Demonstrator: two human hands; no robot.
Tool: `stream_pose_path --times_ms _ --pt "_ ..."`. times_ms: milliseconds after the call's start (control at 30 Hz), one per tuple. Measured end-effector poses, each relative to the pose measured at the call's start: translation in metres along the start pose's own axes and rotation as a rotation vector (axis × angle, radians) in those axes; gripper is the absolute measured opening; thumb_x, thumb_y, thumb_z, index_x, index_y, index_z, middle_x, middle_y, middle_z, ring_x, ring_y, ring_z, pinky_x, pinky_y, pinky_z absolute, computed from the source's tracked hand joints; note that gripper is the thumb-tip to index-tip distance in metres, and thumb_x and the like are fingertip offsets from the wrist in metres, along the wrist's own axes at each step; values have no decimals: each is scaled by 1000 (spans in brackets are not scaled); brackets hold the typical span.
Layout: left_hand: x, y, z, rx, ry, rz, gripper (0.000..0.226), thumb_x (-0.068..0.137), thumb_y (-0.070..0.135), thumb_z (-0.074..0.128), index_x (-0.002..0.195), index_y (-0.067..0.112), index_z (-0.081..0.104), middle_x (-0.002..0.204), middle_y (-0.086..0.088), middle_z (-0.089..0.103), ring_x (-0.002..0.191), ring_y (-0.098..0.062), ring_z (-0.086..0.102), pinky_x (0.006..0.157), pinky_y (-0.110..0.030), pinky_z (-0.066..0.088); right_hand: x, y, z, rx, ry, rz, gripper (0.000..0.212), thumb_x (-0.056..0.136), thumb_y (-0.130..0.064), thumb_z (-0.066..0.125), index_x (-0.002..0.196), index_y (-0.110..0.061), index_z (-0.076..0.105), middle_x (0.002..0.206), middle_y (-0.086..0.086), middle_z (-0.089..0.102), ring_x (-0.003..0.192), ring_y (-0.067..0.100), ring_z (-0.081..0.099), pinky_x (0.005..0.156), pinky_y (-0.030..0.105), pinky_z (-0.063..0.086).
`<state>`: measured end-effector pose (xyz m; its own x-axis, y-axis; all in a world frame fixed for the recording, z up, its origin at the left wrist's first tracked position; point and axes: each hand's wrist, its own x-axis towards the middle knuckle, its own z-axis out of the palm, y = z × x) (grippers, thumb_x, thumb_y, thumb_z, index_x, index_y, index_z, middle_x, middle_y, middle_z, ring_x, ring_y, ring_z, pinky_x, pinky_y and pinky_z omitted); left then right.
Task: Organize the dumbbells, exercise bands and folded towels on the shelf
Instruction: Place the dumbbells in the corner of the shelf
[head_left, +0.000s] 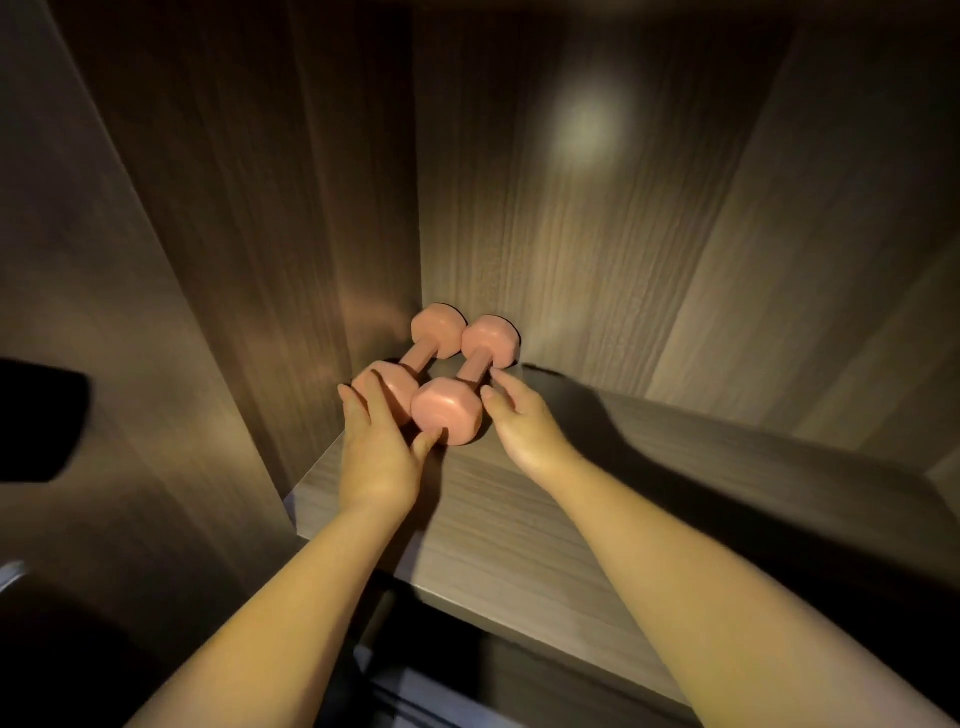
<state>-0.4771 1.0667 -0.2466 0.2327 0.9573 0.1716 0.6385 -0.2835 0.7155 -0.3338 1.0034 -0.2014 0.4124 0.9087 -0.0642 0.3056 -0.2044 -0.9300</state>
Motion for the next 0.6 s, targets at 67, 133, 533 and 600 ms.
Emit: stream_pose_path --times_ms 67,133,533,600 --pt "-19 4 -19 115 -23 18 96 88 41 67 156 17 3 162 -16 -2 147 -35 17 116 -53 28 -29 -5 -18 -173 34 -43 50 104 -30 40 152 -21 27 157 -1 31 144 18 28 113 31 24" --pt "-42 12 -39 269 -23 60 94 87 41 67 155 11 9 160 -20 9 146 -35 21 115 -52 30 -62 -10 -36 -420 23 -42 53 104 -34 38 154 -23 24 161 -1 21 148 20 17 117 36 18" --pt "-262 61 -129 642 -313 277 69 99 50 40 156 23 11 164 -8 4 151 -26 0 121 -53 7 -321 -7 -87 -1044 -19 25 58 102 -52 23 154 -30 16 164 1 3 150 27 -2 119 55 0" --pt "-295 65 -134 612 -275 325 68 99 50 40 155 22 14 163 -8 9 151 -26 3 120 -54 9 -356 -4 -91 -1037 26 -1 58 101 -53 22 154 -31 15 164 1 2 150 27 -3 119 56 0"
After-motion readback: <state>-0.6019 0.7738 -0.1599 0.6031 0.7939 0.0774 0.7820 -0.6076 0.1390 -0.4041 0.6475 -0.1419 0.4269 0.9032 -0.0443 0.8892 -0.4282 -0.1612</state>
